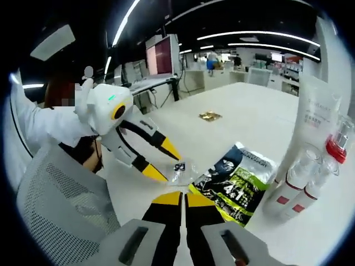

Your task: Arrange the skincare products in the storage area until every visible bottle or jar stands upright without overlapping.

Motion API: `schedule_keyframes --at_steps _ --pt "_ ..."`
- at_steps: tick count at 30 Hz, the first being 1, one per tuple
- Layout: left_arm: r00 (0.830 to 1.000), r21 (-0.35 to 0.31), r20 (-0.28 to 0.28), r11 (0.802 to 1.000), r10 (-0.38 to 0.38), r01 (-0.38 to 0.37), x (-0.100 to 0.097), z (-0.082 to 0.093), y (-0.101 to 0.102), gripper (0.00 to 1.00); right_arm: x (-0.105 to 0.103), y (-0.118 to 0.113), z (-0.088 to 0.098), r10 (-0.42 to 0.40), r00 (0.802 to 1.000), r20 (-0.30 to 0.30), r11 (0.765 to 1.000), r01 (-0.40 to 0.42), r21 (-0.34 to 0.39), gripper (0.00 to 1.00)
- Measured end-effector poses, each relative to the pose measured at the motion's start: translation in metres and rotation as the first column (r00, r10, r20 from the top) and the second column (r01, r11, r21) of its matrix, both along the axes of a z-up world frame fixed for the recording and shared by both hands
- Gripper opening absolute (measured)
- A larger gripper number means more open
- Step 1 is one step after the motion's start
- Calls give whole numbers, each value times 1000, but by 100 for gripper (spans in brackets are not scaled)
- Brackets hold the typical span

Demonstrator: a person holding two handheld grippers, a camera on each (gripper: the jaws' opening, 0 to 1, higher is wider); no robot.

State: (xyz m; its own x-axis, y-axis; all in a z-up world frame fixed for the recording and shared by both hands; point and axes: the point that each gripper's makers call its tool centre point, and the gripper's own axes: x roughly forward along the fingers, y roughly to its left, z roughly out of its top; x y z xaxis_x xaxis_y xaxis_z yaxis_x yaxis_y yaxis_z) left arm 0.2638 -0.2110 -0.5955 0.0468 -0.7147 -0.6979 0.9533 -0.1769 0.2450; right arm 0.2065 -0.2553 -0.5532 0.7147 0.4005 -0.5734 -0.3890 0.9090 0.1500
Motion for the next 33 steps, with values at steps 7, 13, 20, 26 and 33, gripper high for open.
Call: schedule_keyframes --at_steps 7,13,20,26,33 --pt "995 88 62 994 -73 67 3 -11 2 25 0 2 2 1 1000 6 1000 -1 9 0" --pt "994 81 80 994 -80 73 -2 -9 -5 25 1 2 2 -3 1000 4 1000 3 18 0" --pt "999 51 31 998 27 -28 3 -10 -11 24 0 4 0 7 1000 -5 1000 -7 17 0" --pt "992 41 -16 992 122 -121 7 -12 -12 20 1 2 0 0 1000 -2 1000 0 20 0" --pt "973 43 -69 975 222 -219 13 -15 -13 19 3 2 2 -1 1000 3 1000 1 19 0"
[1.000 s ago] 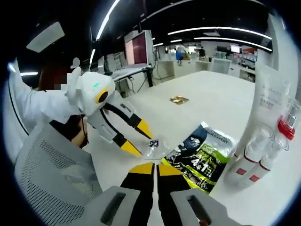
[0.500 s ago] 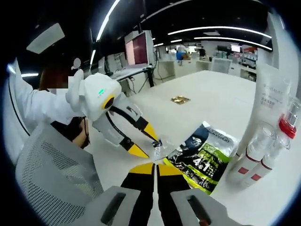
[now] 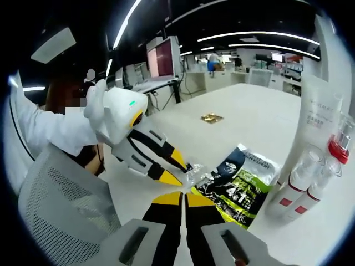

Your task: Arrange the skincare products in the storage area until every visible bottle or jar stands upright without overlapping.

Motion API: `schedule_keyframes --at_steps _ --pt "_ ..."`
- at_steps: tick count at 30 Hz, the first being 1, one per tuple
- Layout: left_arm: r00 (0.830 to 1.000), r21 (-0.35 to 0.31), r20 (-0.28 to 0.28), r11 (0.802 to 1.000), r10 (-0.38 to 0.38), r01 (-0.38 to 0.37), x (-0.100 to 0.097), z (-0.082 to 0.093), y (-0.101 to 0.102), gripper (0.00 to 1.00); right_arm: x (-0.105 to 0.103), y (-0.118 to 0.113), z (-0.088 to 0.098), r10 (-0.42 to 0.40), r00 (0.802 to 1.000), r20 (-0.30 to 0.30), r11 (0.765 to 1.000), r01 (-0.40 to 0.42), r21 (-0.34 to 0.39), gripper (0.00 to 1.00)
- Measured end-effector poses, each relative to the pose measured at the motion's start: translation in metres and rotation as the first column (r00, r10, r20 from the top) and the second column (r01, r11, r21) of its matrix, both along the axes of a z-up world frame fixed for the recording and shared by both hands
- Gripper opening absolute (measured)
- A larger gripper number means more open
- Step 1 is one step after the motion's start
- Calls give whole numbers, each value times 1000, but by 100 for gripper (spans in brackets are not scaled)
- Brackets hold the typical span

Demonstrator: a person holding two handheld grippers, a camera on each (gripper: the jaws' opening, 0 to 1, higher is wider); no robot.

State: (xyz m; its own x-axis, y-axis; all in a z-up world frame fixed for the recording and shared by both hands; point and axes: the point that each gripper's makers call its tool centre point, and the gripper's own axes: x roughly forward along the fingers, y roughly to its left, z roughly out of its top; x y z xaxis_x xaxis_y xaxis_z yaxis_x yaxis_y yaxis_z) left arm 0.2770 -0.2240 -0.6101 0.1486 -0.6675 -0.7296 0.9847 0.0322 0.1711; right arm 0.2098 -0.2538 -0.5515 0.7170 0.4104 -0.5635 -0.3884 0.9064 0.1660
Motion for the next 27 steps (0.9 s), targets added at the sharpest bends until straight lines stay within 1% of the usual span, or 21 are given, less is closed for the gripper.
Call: schedule_keyframes --at_steps 4,9,11,13,15,18,23,27 --pt "998 -11 -34 998 57 -58 1 -1 -2 19 1 -2 1 -6 1000 3 1000 6 -3 0" --pt "996 -15 -35 997 77 -78 2 -1 -2 19 0 0 2 -2 1000 6 1000 2 -7 0" --pt "994 -18 -36 995 99 -100 2 -1 -2 19 1 0 2 0 1000 8 1000 0 -6 0" --pt "987 -23 -66 989 143 -145 2 -1 -2 19 1 0 3 2 1000 10 1000 -2 -7 0" --pt "992 -30 -52 992 119 -121 1 0 -4 18 2 0 3 4 1000 11 1000 -3 -6 0" --pt "992 -38 -51 993 113 -115 -1 2 -5 21 3 0 5 0 1000 18 1000 0 -1 0" --pt "989 -64 -65 989 131 -135 -2 15 -8 22 4 -1 8 -9 999 31 1000 9 4 0" --pt "987 -102 -83 984 139 -147 -6 30 -9 23 2 1 13 -3 999 44 1000 3 0 0"
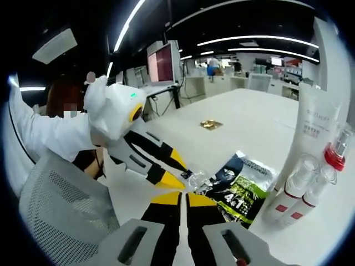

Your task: Arrange the skincare products in the storage area until every visible bottle or jar stands upright without overlapping.

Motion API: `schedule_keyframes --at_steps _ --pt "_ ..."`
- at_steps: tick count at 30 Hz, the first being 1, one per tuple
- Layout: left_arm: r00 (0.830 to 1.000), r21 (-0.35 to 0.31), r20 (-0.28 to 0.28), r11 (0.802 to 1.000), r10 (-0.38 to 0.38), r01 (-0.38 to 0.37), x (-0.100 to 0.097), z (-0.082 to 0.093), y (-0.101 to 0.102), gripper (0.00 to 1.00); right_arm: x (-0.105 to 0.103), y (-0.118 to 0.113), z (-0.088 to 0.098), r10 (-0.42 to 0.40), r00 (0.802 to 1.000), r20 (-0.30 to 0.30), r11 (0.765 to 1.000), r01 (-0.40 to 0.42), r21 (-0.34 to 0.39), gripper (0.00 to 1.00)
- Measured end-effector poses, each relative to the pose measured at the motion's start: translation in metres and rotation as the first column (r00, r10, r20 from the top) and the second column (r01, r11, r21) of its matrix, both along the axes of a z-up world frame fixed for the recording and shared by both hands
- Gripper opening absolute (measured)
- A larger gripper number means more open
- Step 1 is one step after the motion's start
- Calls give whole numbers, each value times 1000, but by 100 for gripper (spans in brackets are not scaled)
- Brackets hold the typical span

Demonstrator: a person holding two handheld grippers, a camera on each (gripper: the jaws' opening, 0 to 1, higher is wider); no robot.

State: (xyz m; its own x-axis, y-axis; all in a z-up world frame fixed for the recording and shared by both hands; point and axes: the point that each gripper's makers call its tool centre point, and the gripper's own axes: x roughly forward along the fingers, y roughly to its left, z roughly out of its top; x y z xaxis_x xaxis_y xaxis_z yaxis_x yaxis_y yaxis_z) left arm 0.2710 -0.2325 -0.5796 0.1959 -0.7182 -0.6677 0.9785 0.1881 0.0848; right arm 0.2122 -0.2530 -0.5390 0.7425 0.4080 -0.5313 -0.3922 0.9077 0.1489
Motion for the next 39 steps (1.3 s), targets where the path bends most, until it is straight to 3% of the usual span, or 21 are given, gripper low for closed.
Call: schedule_keyframes --at_steps 5,11,19,30,39 --pt "1000 -51 -19 999 13 -14 -8 21 0 29 -3 -5 6 -9 1000 25 1000 9 -24 0" --pt "996 -139 -67 988 57 -66 -16 52 5 34 -9 -24 24 -70 995 69 997 72 -34 11" --pt "989 -213 -95 968 117 -135 -19 77 14 44 -24 -47 44 -113 988 108 991 120 -62 29" --pt "974 -301 -156 931 166 -206 -28 100 26 61 -47 -79 55 -194 972 133 972 208 -104 55" --pt "974 -315 -159 927 161 -205 -37 106 33 72 -61 -90 50 -229 966 120 964 243 -112 74"
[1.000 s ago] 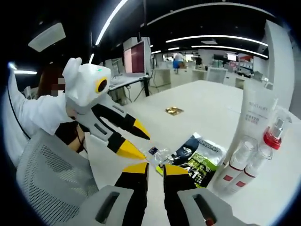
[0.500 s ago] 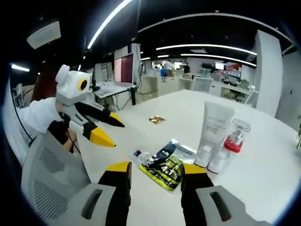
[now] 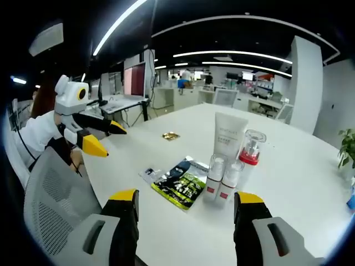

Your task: Arrange the skincare products in the storage area until every visible bottle or jar stands upright without overlapping.

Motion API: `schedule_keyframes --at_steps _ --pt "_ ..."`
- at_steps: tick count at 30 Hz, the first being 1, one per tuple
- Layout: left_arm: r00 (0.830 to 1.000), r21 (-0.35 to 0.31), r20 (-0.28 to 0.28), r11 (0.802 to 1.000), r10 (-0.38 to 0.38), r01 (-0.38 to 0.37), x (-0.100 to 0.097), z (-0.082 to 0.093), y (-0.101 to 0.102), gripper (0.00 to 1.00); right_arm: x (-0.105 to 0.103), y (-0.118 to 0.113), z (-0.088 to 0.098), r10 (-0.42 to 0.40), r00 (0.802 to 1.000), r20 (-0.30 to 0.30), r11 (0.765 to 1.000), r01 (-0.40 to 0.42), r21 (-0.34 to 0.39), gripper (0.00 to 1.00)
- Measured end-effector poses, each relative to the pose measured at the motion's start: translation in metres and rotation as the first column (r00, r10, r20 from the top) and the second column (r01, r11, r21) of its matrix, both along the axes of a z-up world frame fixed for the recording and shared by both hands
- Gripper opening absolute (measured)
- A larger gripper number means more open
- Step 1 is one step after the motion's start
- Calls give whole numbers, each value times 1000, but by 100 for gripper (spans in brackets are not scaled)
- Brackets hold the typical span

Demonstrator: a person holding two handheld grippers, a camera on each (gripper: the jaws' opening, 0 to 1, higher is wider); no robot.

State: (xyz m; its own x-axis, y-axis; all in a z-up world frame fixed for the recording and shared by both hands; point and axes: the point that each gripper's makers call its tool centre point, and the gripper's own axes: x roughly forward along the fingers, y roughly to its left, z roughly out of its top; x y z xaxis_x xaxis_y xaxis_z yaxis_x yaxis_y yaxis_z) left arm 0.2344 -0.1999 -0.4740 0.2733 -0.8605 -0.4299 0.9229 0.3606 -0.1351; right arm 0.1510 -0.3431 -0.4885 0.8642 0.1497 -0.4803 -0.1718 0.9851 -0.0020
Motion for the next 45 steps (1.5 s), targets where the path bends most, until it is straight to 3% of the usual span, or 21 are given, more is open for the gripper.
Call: schedule_keyframes --at_steps 11,20,32,45 --pt "1000 -19 -13 1000 11 -12 -7 3 9 86 -12 -1 -11 -18 999 -37 1000 19 8 99" --pt "999 -31 -24 999 22 -23 -9 3 17 99 -11 1 -14 -15 999 -46 1000 15 16 99" --pt "998 -10 -57 1000 18 -19 -15 -8 27 99 -6 3 -14 -11 998 -56 1000 12 4 99" --pt "997 -16 -56 998 51 -52 -4 -5 37 99 12 24 0 48 998 -43 999 -48 -21 99"
